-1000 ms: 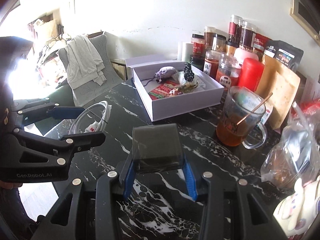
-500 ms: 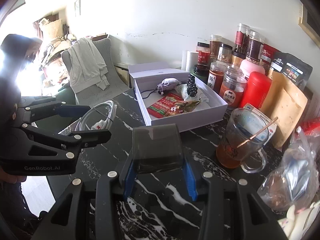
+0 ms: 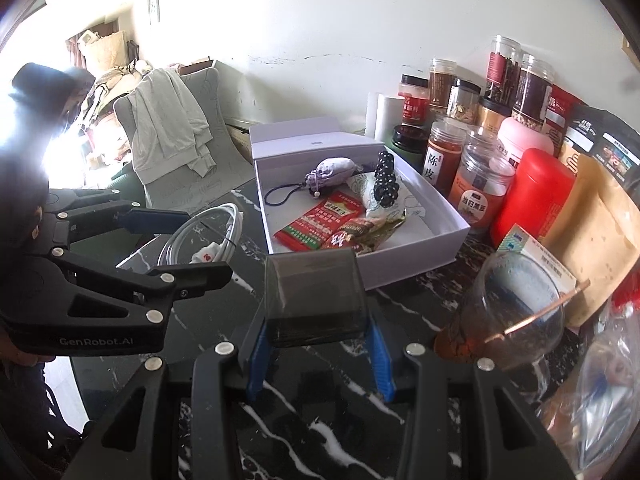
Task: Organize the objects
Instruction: 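Carry the cable with the left tool while the right carries the cup to the box, then lower the cable into the box with the left tool while the right lowers the cup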
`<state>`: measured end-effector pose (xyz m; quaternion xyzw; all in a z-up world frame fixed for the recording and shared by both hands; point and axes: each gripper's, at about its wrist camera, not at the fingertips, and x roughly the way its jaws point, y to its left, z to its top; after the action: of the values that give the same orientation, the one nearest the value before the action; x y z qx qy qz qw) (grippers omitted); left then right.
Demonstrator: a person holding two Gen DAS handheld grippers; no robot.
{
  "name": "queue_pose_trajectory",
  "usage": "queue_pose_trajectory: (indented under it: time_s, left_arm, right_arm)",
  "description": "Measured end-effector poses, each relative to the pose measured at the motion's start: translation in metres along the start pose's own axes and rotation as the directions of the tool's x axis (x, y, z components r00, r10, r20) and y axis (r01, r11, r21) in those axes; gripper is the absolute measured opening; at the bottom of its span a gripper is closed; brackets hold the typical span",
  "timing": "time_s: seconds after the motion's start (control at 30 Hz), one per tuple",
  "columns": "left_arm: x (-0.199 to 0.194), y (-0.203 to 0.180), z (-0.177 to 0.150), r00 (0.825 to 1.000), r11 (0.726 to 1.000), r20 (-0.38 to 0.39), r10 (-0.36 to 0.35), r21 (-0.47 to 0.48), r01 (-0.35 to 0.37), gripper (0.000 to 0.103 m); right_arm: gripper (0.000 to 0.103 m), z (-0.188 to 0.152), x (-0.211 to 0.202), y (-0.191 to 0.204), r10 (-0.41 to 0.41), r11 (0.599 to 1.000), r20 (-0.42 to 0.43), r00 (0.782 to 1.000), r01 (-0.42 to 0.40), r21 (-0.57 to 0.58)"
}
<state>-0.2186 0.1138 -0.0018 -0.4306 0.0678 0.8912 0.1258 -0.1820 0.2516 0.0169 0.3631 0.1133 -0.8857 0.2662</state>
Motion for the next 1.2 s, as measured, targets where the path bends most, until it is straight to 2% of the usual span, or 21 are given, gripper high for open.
queue_pose_trajectory:
  time_s: [0.53, 0.8, 1.2]
  left_arm:
    - [0.041, 0.028, 0.061, 0.999, 0.999, 0.045, 0.007, 0.043, -0.009, 0.058]
    - [0.059, 0.037, 0.091, 0.998, 0.995, 0.062, 0.024, 0.094, -0.03, 0.058]
    - [0.09, 0.047, 0.127, 0.997, 0.993, 0.072, 0.025, 0.11, -0.033, 0.058]
  right_arm:
    - [0.043, 0.052, 0.042, -0.021, -0.006, 1.0, 0.017, 1.0, 0.006, 0.005]
    - [0.043, 0.075, 0.06, -0.032, -0.02, 1.0, 0.023, 1.0, 0.02, 0.008]
    - [0.043, 0.108, 0.08, -0.057, -0.048, 0.998, 0.031, 0.998, 0.046, 0.048]
